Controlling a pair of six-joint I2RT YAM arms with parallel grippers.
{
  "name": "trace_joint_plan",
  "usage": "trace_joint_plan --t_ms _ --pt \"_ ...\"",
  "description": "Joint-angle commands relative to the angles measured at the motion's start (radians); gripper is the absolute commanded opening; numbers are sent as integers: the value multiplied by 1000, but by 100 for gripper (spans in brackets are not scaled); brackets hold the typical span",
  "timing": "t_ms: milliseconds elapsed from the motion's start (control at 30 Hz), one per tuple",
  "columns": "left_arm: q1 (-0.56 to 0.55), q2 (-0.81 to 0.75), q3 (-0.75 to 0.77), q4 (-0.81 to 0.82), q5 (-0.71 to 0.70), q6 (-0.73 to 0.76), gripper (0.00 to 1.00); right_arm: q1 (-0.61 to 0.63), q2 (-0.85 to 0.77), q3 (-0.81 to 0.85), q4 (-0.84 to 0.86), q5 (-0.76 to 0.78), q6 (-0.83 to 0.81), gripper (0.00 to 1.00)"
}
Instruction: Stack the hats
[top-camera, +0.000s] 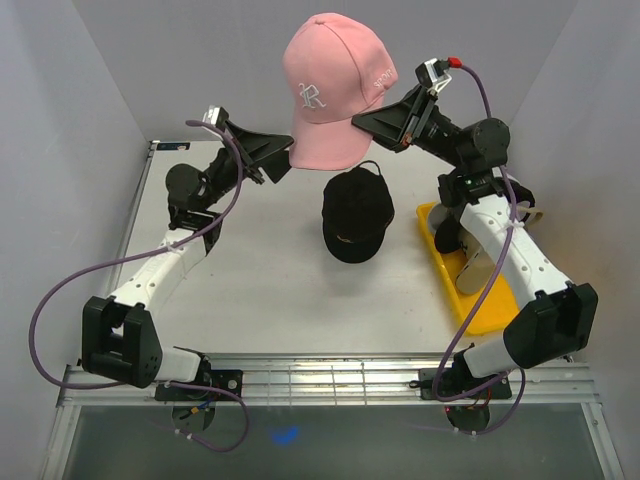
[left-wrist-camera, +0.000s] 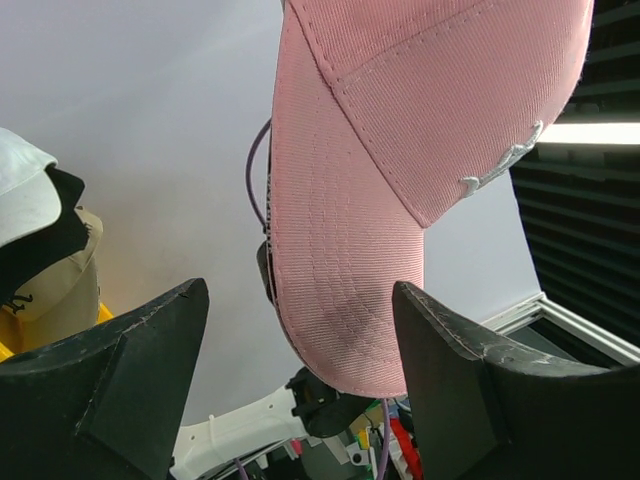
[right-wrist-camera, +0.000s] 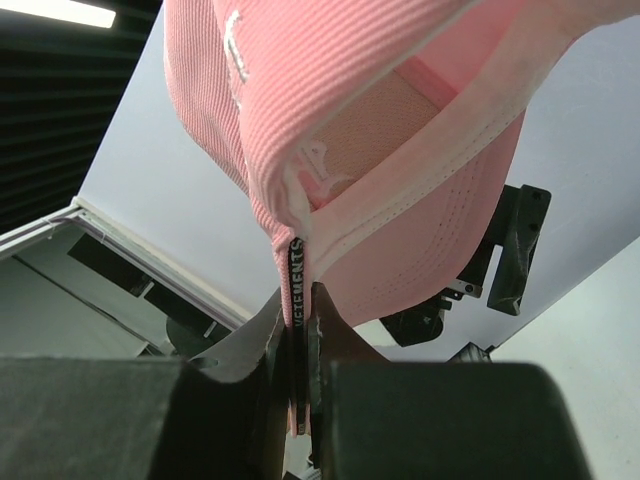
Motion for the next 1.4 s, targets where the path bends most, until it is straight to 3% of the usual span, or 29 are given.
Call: trace_joint_plan --t_ms 0,167,400,633,767,800,1000,1167,1367 --pt "-17 -11 -2 70 -36 -11 84 14 -12 -8 129 35 15 8" --pt "-31 -13 -5 80 -40 -17 83 14 -19 -58 144 32 -8 8" --pt "-34 -16 -15 81 -28 -28 67 14 -15 -146 172 29 -10 8" --pt "-43 8 -46 84 -19 -43 30 14 -18 -149 59 26 -69 9" --pt "-62 25 -46 86 -37 -39 9 14 -22 -141 -26 16 -89 27" --pt "-66 34 -45 86 -43 -39 0 14 -22 -140 -64 13 -88 37" --pt "-108 47 -74 84 -146 -54 0 14 -53 -117 -240 3 -125 53" --pt "-135 41 -104 34 -238 -63 0 14 -90 -75 -479 3 -215 55" --pt "-143 19 -129 -75 -295 -92 0 14 -134 -77 -639 22 -303 53"
